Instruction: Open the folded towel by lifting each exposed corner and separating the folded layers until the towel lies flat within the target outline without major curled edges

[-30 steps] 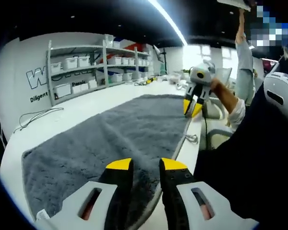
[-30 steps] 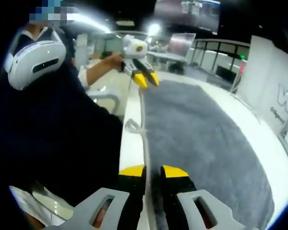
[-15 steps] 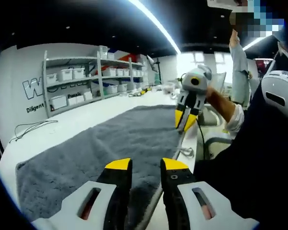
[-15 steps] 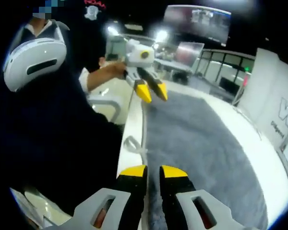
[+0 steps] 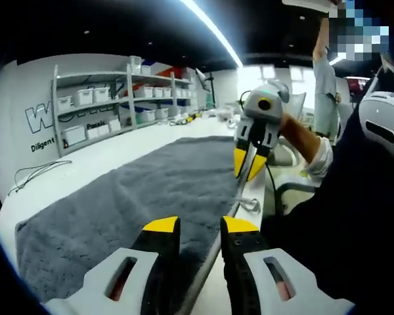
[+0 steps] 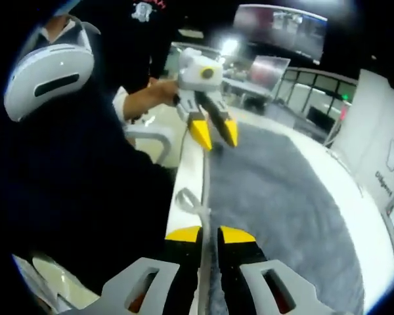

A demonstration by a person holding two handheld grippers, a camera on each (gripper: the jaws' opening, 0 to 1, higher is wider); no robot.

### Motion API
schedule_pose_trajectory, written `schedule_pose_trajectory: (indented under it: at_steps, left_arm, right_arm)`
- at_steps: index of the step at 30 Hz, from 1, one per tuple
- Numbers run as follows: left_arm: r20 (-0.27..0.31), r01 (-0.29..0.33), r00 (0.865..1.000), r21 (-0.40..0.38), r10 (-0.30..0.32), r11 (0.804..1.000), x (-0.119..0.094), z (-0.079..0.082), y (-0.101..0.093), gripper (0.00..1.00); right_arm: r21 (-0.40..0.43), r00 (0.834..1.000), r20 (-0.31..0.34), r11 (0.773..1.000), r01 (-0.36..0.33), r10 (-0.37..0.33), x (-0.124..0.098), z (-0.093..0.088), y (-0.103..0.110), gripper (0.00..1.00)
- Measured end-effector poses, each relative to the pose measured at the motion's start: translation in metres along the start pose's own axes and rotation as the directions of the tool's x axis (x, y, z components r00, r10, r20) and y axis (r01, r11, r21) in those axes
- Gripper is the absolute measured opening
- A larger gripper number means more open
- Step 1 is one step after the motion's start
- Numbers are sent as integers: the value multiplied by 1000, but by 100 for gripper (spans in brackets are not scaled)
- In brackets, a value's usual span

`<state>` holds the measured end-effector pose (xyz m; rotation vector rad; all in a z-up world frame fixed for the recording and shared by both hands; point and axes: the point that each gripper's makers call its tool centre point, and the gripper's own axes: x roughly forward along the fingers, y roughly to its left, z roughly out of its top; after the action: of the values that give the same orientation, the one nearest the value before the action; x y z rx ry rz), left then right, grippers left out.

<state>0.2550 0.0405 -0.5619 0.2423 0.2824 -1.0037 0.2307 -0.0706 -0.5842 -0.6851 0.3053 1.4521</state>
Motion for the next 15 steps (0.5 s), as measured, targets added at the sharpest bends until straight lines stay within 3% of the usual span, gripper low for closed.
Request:
schedule_pose_trajectory:
  at_steps: [15]
  left_arm:
    - [-31,27,999,-10,-27,1000,17,-11,-9,25]
  right_arm:
    - [37,1000,0,999,-4,4,10,0,-2,7]
